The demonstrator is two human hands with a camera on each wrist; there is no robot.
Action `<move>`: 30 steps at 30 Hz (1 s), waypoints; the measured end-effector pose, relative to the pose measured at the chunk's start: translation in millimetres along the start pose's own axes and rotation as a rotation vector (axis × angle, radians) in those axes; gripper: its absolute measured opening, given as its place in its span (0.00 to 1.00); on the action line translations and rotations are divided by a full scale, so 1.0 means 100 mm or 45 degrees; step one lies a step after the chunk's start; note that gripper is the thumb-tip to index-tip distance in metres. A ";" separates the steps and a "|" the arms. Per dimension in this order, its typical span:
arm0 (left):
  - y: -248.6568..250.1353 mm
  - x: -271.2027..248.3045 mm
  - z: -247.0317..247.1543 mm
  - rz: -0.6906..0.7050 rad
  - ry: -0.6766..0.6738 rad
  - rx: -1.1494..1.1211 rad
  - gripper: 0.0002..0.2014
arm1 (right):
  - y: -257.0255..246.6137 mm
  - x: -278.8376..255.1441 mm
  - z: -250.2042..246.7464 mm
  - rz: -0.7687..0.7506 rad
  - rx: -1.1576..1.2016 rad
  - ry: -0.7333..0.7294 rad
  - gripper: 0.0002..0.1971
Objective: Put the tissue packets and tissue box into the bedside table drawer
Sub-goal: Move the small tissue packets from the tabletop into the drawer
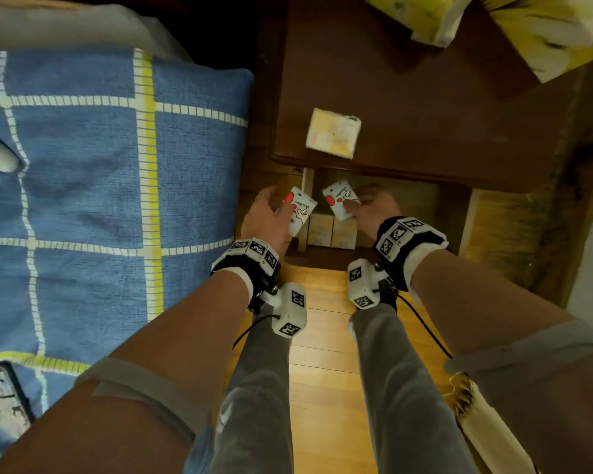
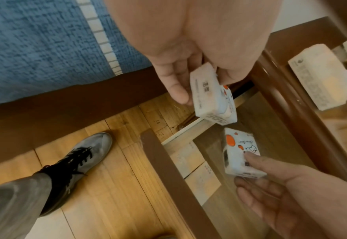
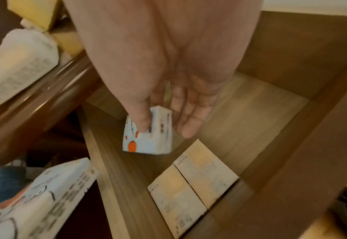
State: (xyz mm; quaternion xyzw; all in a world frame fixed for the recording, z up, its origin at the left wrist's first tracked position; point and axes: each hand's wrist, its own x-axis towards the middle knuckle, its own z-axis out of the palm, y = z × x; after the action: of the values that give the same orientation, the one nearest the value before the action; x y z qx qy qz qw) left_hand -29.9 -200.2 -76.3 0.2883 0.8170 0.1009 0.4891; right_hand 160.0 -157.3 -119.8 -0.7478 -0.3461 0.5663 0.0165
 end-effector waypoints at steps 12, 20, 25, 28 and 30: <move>-0.02 0.24 0.01 -0.053 -0.021 -0.188 0.30 | -0.01 0.28 0.26 -0.071 -0.286 0.130 0.20; -0.01 0.37 0.05 -0.056 -0.054 -0.164 0.31 | -0.04 0.50 0.41 0.040 -0.496 0.044 0.18; -0.04 0.37 0.02 -0.046 -0.064 -0.148 0.25 | 0.01 0.62 0.52 0.083 -0.735 -0.061 0.21; -0.07 0.39 0.03 -0.049 -0.068 -0.161 0.24 | 0.04 0.66 0.55 0.026 -0.704 -0.004 0.13; -0.09 0.41 0.04 -0.040 -0.069 -0.169 0.26 | 0.09 0.73 0.59 0.001 -0.690 -0.031 0.16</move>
State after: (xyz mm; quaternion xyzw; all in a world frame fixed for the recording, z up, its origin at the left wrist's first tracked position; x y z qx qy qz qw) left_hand -44.4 -184.4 -112.8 0.2451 0.7994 0.1395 0.5305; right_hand 122.5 -147.0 -206.1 -0.7181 -0.4849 0.4621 -0.1886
